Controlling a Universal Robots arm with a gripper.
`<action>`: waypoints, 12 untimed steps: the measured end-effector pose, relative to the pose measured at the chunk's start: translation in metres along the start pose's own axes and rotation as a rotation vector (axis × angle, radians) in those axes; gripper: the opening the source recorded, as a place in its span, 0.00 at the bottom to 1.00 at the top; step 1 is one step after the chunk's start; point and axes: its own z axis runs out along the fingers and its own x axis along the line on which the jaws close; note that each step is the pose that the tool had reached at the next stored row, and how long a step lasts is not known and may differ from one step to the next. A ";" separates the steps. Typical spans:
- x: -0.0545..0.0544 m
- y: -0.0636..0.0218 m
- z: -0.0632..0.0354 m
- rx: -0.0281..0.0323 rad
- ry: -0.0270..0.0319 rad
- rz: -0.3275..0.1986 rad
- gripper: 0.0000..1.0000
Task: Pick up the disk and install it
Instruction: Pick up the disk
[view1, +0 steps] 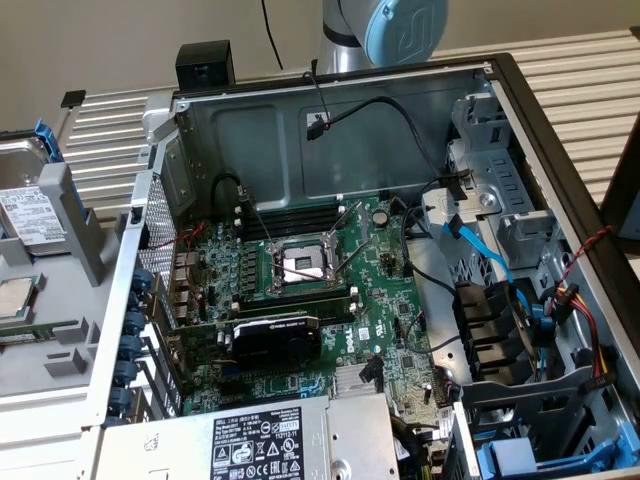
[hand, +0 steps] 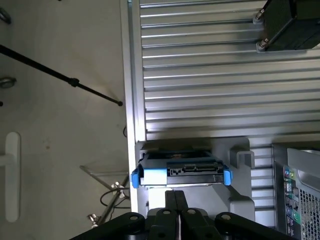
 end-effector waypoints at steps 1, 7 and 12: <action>0.000 0.0000 0.0000 0.0000 0.0000 0.000 0.11; 0.000 0.0000 0.0000 0.0000 -0.0001 0.000 0.11; 0.000 0.0000 -0.0001 -0.0001 -0.0011 -0.007 0.11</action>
